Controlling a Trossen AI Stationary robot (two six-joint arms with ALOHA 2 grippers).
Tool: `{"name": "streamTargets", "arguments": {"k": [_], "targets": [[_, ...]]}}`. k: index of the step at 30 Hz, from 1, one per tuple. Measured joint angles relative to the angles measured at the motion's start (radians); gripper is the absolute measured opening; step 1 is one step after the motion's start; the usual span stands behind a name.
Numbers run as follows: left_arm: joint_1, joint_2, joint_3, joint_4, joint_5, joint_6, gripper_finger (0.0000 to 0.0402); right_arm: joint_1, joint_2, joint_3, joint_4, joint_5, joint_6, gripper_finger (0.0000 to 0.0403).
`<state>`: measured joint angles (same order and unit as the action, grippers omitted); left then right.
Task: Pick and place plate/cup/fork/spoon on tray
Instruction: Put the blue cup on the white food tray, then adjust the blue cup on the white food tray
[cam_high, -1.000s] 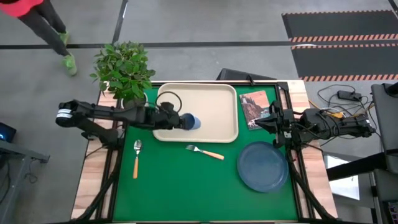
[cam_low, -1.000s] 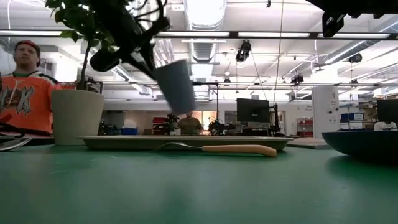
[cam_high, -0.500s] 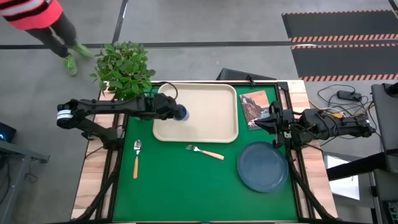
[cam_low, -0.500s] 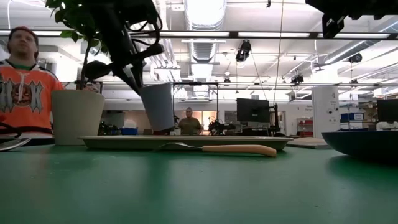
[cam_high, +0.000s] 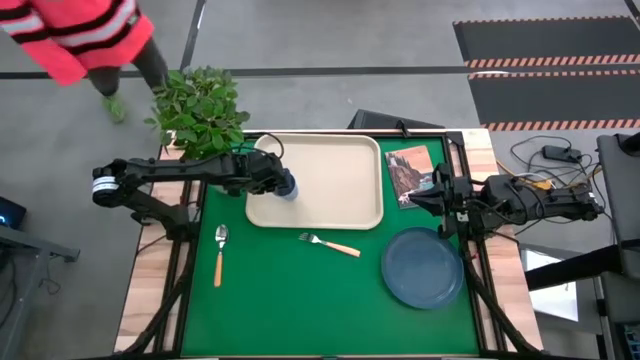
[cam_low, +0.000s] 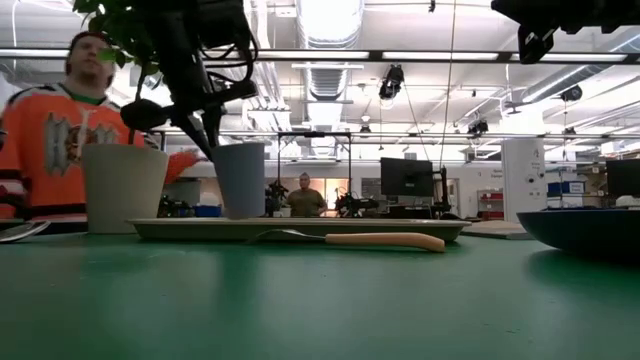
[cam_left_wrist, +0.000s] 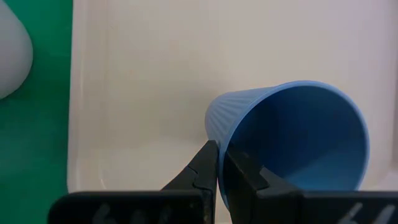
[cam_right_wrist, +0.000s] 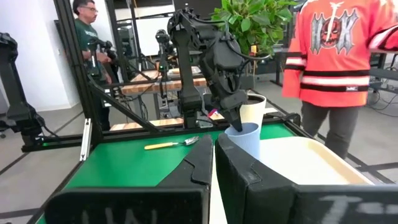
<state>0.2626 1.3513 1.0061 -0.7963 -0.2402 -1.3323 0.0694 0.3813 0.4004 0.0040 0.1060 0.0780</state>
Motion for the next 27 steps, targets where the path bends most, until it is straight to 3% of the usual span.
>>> {"name": "streamTargets", "arguments": {"k": [11, 27], "targets": [[0.000, 0.039, 0.000, -0.001, 0.024, -0.022, 0.0003, 0.000, 0.000, 0.000, 0.000, 0.000, 0.000, 0.0009], [-0.002, 0.020, 0.000, -0.001, 0.032, 0.040, 0.0091, 0.000, 0.000, 0.000, 0.000, 0.000, 0.021, 0.0009]]}}
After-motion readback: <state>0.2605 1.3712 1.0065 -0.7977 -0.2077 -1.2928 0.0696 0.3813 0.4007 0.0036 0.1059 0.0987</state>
